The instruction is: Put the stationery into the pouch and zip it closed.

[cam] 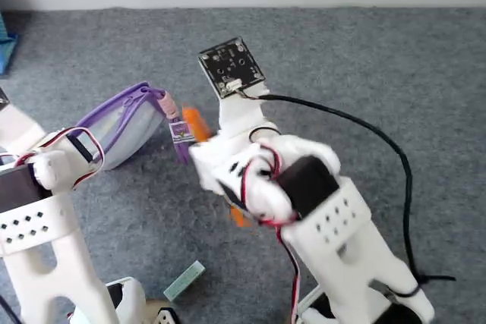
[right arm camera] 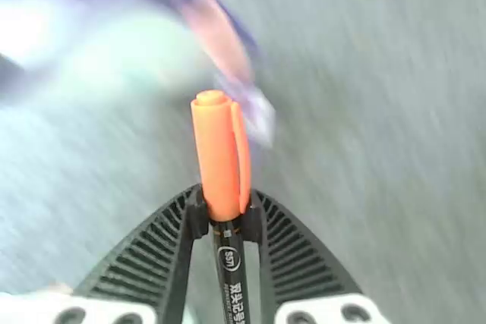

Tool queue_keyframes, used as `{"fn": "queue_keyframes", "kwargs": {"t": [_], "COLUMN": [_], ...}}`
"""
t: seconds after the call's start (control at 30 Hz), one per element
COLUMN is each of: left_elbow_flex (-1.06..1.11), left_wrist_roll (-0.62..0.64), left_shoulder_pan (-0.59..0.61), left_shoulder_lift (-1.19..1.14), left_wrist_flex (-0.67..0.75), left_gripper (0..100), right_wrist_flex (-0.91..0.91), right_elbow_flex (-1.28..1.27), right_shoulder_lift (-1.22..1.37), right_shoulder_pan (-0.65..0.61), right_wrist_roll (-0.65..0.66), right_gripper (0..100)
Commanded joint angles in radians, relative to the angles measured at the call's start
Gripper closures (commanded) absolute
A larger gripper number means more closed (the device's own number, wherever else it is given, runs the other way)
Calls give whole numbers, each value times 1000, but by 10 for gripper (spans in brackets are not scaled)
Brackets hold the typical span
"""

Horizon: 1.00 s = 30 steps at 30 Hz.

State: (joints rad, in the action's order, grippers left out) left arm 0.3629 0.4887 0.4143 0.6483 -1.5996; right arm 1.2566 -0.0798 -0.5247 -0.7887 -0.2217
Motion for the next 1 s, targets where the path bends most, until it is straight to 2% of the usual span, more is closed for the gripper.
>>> {"fn": "queue_keyframes", "kwargs": {"t": [0.0,0.17,0.43,0.7,0.97], "left_elbow_flex": [-31,-31,-31,-31,-31], "left_wrist_roll": [11,11,12,12,12], "left_shoulder_pan": [5,5,5,5,6], "left_shoulder_lift": [-9,-9,-11,-11,-11], "left_wrist_flex": [-5,-5,-5,-5,-5], "left_gripper": [988,988,988,988,988], "right_wrist_flex": [-252,-570,-883,-998,-969], "right_elbow_flex": [5,2,3,-8,-92], "right_shoulder_lift": [-53,-48,68,196,196], "right_shoulder_pan": [-91,-168,-186,-191,-165], "right_wrist_roll": [-15,2,222,216,218], "right_gripper": [991,991,991,991,967]}}
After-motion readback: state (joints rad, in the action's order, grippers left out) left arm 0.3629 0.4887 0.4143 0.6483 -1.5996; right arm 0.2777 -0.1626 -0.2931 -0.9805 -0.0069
